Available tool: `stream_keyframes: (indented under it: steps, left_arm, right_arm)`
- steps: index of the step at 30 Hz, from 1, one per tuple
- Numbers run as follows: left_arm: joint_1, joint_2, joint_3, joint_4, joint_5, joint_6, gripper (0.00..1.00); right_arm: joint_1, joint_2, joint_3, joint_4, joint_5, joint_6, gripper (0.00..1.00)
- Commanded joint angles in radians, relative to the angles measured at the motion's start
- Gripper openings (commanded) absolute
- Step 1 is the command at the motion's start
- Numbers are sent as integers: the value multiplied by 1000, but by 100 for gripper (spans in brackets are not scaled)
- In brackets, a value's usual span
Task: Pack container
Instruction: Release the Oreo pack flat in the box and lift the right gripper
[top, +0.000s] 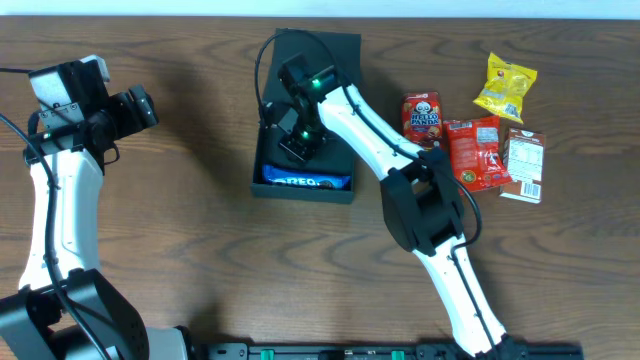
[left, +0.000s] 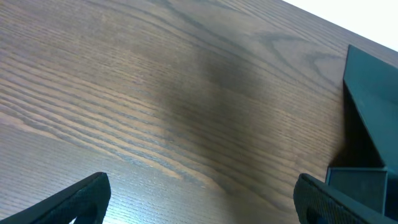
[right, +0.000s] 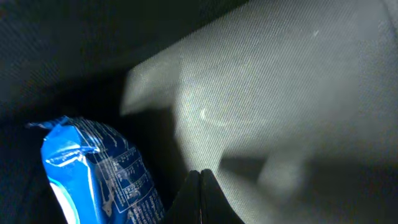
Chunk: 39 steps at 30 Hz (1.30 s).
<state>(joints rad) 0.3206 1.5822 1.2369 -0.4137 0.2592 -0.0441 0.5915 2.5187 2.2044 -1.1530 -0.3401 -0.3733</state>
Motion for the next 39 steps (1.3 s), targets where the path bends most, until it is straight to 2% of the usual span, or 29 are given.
stream_keyframes:
  steps: [1, 8, 16, 22, 29, 39]
  left_arm:
    - [6, 0, 13, -5, 8, 11, 95]
    - [6, 0, 13, -8, 8, 11, 95]
    - [6, 0, 13, -9, 8, 11, 95]
    - [6, 0, 13, -16, 8, 11, 95]
    - [6, 0, 13, -28, 8, 11, 95]
    - [6, 0, 13, -27, 8, 11, 95]
  right_arm:
    - [-5, -20, -33, -20, 0, 14, 1]
    - [10, -20, -51, -114, -1, -36, 1]
    - [10, -20, -51, -130, -35, -82, 1]
    - [10, -20, -50, -76, -39, -84, 2]
    - [12, -20, -50, -16, -180, -84, 1]
    - [12, -20, -50, -37, -253, -97, 1]
